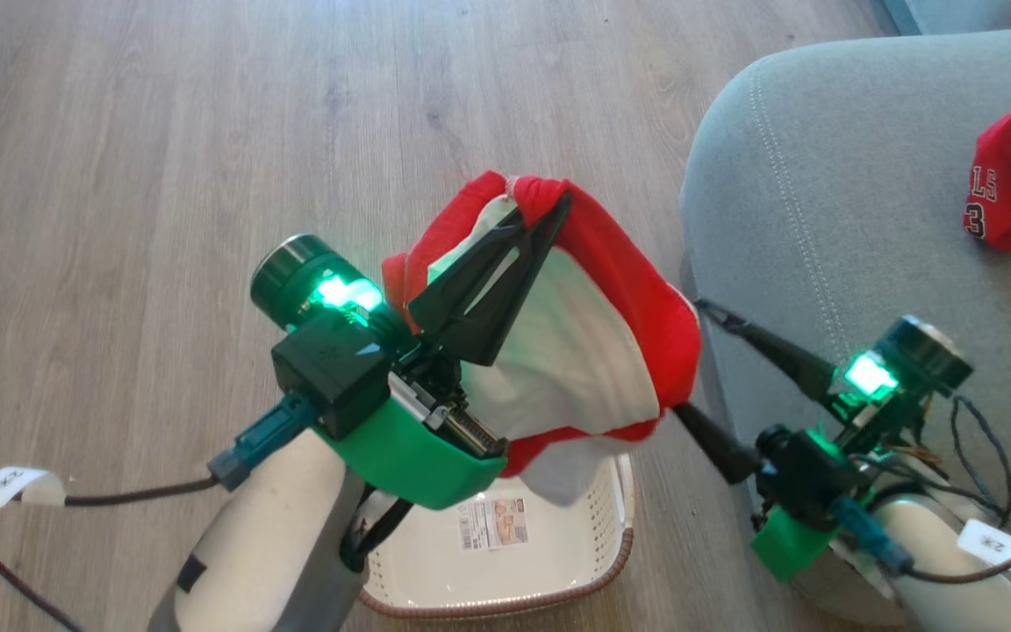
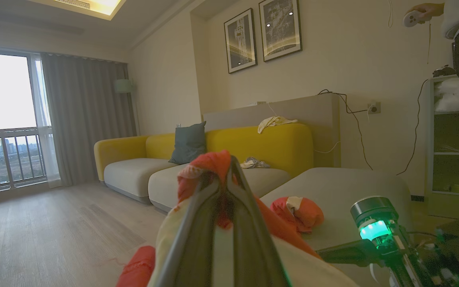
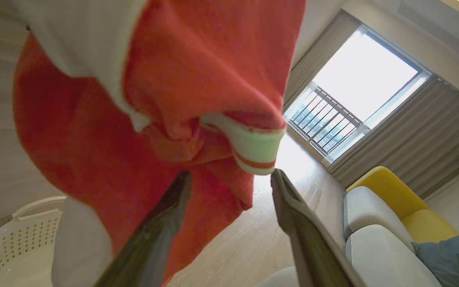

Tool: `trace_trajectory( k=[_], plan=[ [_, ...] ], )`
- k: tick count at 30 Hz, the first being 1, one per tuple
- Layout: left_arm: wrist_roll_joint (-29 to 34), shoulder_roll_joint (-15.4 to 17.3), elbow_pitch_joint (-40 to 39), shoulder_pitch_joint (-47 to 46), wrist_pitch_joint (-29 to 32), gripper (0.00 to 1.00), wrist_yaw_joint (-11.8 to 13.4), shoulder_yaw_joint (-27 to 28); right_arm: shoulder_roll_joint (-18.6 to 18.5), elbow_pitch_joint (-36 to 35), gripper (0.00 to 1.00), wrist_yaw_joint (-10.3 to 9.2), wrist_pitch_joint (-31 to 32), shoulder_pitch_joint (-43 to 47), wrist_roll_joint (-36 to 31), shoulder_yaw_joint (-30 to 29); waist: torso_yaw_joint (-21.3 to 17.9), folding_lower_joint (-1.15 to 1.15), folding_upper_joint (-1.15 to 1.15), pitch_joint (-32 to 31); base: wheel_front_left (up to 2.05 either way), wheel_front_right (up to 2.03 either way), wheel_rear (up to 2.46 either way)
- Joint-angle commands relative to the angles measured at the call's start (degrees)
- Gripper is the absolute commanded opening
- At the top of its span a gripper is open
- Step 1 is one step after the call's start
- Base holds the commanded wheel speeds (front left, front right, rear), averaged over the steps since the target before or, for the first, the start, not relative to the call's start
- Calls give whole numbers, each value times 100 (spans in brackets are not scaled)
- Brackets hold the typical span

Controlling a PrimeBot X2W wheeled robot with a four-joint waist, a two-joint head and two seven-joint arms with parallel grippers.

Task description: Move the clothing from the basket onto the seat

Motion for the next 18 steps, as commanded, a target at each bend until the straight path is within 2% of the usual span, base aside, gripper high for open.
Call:
trace_trajectory(
  k=[1, 8, 13, 18],
  plan=[
    [-42, 102, -228, -341, -29, 0, -5, 164, -196, -146, 100, -2, -36, -225, -9, 181, 18, -1, 0, 8, 0, 0, 0],
    [-58, 236, -152, -410, -29, 0, -5, -77, -495, -63, 100, -2, -36, -707, -70, 757, 90, -1, 0, -14, 0, 0, 0],
    [-88, 259, -115, -435, -29, 0, -5, -190, -437, -70, 100, -2, -36, -865, -38, 814, 153, -1, 0, -23, 0, 0, 0],
    [-121, 267, -113, -458, -29, 0, -5, -294, -322, 47, 100, -2, -36, -1009, 15, 1165, 207, -1, 0, 6, 0, 0, 0]
  ],
)
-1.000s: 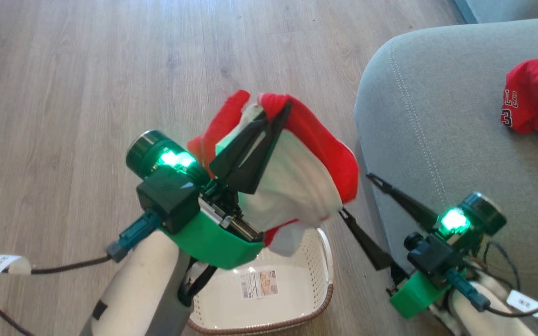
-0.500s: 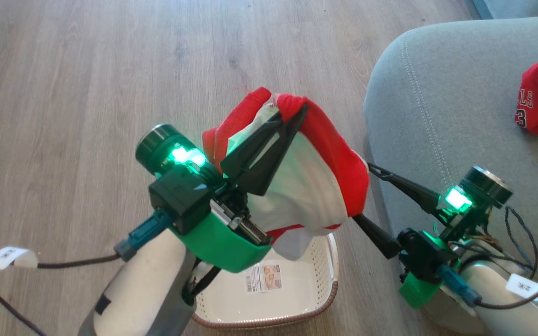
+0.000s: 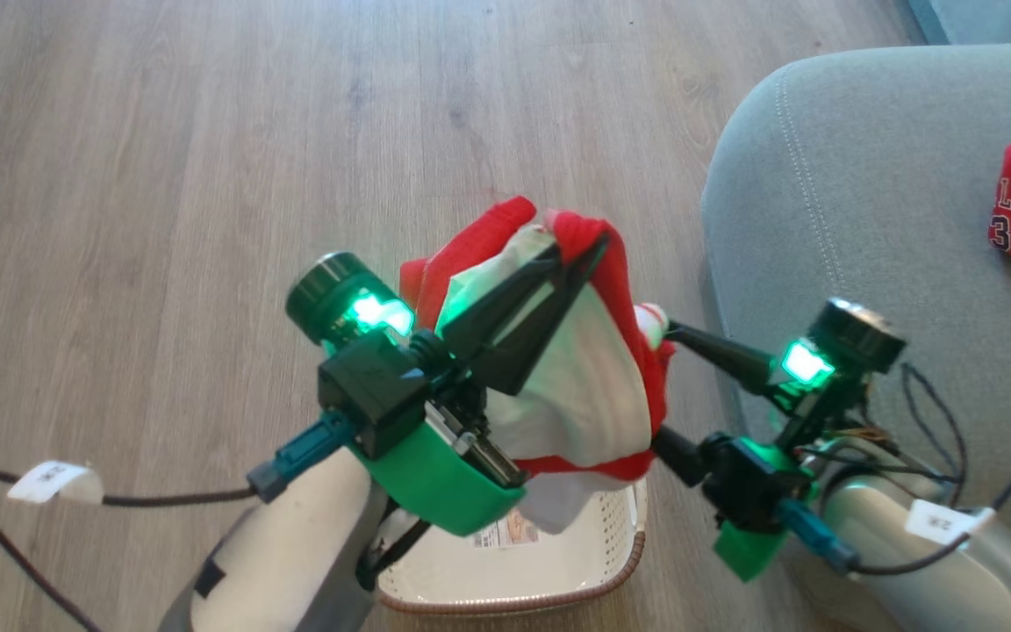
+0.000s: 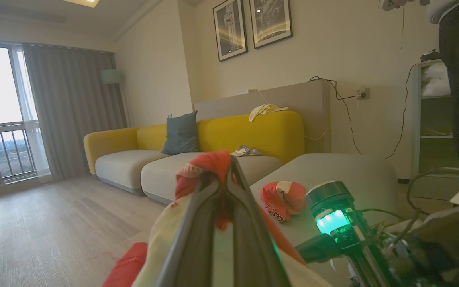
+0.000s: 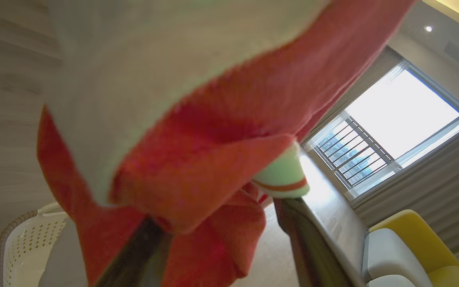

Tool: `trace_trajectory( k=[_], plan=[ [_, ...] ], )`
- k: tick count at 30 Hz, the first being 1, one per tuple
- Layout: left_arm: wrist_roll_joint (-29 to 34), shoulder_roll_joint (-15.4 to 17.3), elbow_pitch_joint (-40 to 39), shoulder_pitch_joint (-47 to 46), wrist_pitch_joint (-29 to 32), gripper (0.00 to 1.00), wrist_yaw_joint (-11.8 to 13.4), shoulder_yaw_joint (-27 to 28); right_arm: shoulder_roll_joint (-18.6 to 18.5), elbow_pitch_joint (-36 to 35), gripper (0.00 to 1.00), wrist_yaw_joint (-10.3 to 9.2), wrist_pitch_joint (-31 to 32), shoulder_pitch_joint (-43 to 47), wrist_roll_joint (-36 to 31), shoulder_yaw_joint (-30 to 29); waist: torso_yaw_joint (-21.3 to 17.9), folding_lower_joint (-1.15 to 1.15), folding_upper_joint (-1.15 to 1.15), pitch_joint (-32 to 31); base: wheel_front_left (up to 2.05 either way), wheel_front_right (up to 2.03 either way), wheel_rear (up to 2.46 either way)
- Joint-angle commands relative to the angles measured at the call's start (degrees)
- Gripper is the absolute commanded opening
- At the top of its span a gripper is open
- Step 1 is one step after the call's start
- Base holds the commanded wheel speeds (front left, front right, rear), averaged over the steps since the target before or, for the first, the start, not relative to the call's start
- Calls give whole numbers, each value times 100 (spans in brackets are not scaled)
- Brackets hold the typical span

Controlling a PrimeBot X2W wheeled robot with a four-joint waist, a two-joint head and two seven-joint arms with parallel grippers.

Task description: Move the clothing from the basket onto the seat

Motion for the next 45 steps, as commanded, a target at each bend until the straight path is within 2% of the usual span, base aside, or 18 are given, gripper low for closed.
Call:
trace_trajectory(
  k=[1, 10, 20, 21, 22, 28, 38, 39, 41, 45],
  plan=[
    [-65, 87, -177, -385, -29, 0, -5, 130, 54, -126, 100, -2, -35, -256, 74, 110, 19, 0, 0, 12, 0, 0, 0],
    [-129, 112, -157, -476, -29, 0, -5, -157, 514, 190, 100, -2, -35, -610, 197, 576, 131, 0, 0, 7, 0, 0, 0],
    [-189, 91, -68, -502, -29, 0, -5, -356, 1371, 633, 100, -2, -35, -513, 443, 205, 356, 0, 0, -25, 0, 0, 0],
    [-192, 93, -58, -497, -29, 0, -5, -347, 1444, 673, 35, -2, -35, -481, 491, 125, 374, 0, 0, -30, 0, 0, 0],
    [-194, 95, -52, -491, -29, 0, -5, -335, 1512, 703, 0, -2, -35, -446, 543, 44, 390, 0, 0, -36, 0, 0, 0],
    [-188, 106, -30, -456, -29, 0, -5, -283, 1703, 767, 0, -2, -35, -303, 700, -245, 446, 0, 0, -65, 0, 0, 0],
    [-184, 105, -18, -371, -29, 0, -5, -185, 2035, 650, 0, -2, -35, 54, 849, -1161, 430, 0, 0, -91, 0, 0, 0],
    [-178, 97, -19, -360, -29, 11, -5, -182, 2062, 618, 0, -2, -35, 81, 847, -1236, 425, 0, 0, -93, 0, 0, 0],
    [-135, 71, -27, -338, -29, 100, -5, -151, 2107, 548, 0, -2, -35, 134, 838, -1367, 416, 0, 0, -96, 0, 0, 0],
    [-102, 65, 108, -243, -29, 100, -5, -123, 2150, 461, 0, -2, -35, 227, 815, -1585, 374, 0, 0, -134, 0, 0, 0]
  ],
)
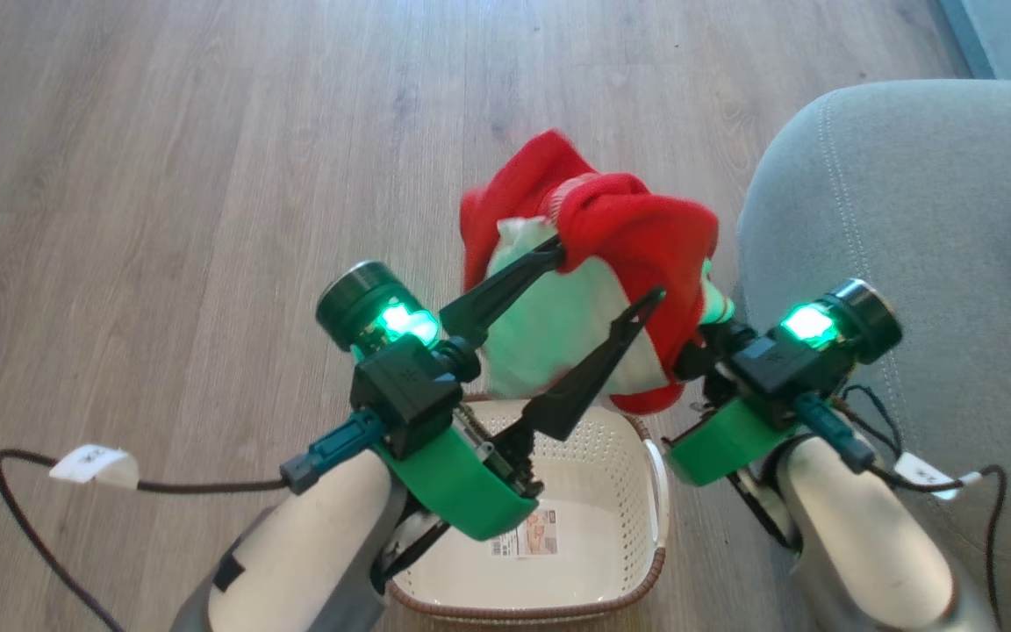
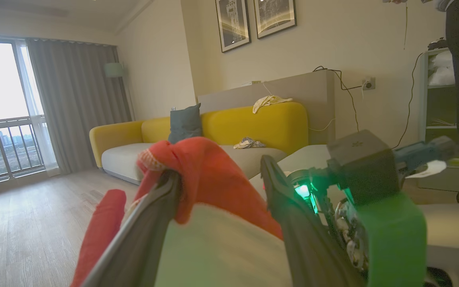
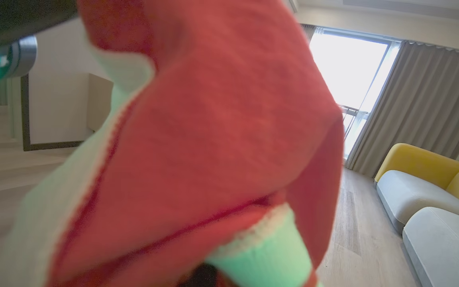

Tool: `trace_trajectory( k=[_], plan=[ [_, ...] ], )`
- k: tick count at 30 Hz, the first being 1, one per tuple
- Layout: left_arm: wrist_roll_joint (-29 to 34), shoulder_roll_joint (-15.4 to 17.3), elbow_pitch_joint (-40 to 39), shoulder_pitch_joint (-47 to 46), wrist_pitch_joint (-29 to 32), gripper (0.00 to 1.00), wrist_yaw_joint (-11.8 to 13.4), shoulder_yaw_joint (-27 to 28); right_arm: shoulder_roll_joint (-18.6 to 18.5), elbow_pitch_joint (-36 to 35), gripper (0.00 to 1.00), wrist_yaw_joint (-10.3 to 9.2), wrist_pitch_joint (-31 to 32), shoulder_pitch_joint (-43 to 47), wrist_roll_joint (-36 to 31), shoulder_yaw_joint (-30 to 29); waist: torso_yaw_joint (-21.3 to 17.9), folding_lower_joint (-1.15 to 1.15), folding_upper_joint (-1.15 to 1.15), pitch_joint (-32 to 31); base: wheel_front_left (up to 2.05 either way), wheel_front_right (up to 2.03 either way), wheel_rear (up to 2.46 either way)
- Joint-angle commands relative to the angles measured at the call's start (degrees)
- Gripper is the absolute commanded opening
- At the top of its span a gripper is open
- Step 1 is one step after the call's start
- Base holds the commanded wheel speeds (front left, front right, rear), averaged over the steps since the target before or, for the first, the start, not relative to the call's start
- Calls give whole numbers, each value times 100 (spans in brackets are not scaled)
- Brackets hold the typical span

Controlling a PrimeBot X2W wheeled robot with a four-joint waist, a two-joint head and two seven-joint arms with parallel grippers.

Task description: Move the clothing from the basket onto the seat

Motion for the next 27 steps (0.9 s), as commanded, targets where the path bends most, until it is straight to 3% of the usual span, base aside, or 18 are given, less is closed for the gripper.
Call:
trace_trajectory(
  k=[1, 27],
  plan=[
    [37, 47, -86, -57, -28, 100, -7, 296, 110, -280, 0, -2, -36, -2, 12, -60, -25, 0, 0, -21, 0, 0, 0],
    [515, 367, 875, 1015, -28, 100, -7, 171, 45, -835, 0, -2, -36, 976, -88, -1965, -145, 0, 0, -38, 0, 0, 0]
  ],
)
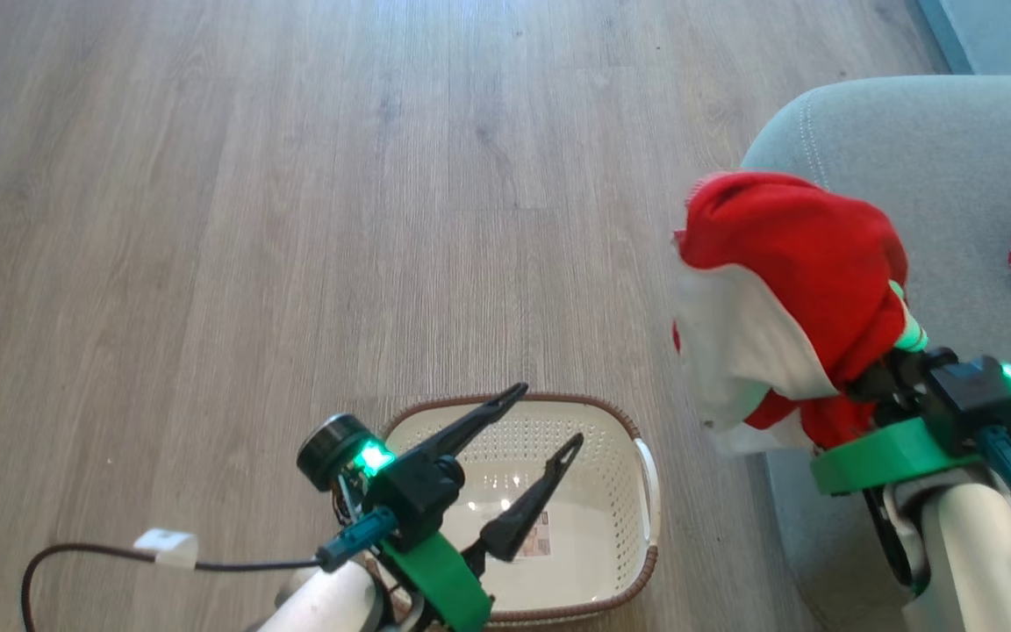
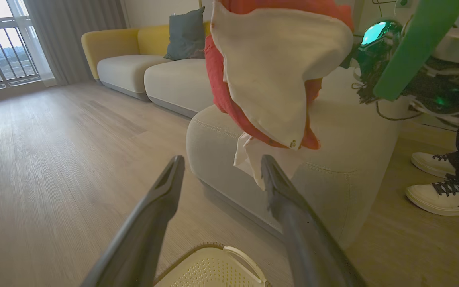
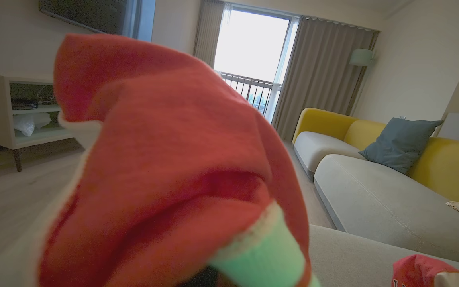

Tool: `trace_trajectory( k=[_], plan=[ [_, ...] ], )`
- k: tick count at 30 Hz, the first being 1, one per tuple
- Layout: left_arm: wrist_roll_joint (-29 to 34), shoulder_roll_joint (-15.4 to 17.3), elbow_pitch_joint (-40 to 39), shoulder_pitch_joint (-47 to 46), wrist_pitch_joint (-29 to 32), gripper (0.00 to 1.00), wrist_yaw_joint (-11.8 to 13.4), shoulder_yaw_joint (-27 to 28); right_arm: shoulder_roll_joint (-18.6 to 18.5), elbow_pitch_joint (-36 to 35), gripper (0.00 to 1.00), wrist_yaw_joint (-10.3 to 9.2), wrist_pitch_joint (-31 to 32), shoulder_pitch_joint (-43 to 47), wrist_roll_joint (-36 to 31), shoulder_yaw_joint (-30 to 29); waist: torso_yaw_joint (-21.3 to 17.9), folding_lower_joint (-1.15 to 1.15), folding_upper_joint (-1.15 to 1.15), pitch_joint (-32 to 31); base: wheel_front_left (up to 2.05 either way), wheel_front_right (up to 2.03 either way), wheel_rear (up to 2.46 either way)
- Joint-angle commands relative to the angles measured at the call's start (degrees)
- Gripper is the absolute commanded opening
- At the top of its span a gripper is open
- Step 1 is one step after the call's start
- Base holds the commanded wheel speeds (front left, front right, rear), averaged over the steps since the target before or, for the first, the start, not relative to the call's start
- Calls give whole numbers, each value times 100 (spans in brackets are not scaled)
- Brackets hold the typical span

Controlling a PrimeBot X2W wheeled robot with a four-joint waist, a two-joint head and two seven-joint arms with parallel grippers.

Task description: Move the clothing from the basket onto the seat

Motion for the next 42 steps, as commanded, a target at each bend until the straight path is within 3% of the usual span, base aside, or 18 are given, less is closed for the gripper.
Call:
trace_trajectory(
  k=[1, 19, 26, 37, 42],
  plan=[
    [7, 61, -160, -152, -29, 100, -5, 211, 47, -215, 0, -2, -36, -98, 1, 70, -5, 0, 0, 8, 0, 0, 0],
    [62, -89, 57, 26, -29, 100, -5, 452, 205, -160, 0, -2, -36, -44, -39, -361, -447, 0, 0, 287, 0, 0, 0],
    [153, -76, 11, -26, -29, 100, -6, 428, 222, -281, 0, -2, -36, -98, -71, -501, -961, 0, 0, 438, 0, 0, 0],
    [235, -24, -95, -147, -29, 100, -6, 307, 319, -505, 0, -2, -36, -49, -73, -770, -2135, 0, 0, 761, 0, 0, 0],
    [255, -20, -136, -223, -29, 100, -6, 251, 354, -570, 0, -2, -36, 10, -50, -914, -2448, 0, 0, 900, 0, 0, 0]
  ],
)
